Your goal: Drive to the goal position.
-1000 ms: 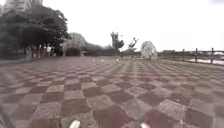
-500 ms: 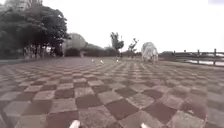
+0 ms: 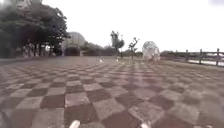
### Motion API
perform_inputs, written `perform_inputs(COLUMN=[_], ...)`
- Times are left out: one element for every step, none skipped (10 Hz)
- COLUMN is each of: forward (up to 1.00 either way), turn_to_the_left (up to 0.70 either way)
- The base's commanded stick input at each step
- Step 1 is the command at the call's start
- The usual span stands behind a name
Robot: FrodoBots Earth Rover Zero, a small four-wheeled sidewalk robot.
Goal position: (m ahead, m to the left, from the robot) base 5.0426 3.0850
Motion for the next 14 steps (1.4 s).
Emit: perform_inputs(forward=[0.70,0.70,0.70,0.70,0.70,0.70,0.70,0.70,0.70,0.70,0.70,0.70,0.70,0.70], turn_to_the_left=[0.00,0.00,0.00,0.00,0.00,0.00,0.00,0.00,0.00,0.00,0.00,0.00,0.00,0.00])
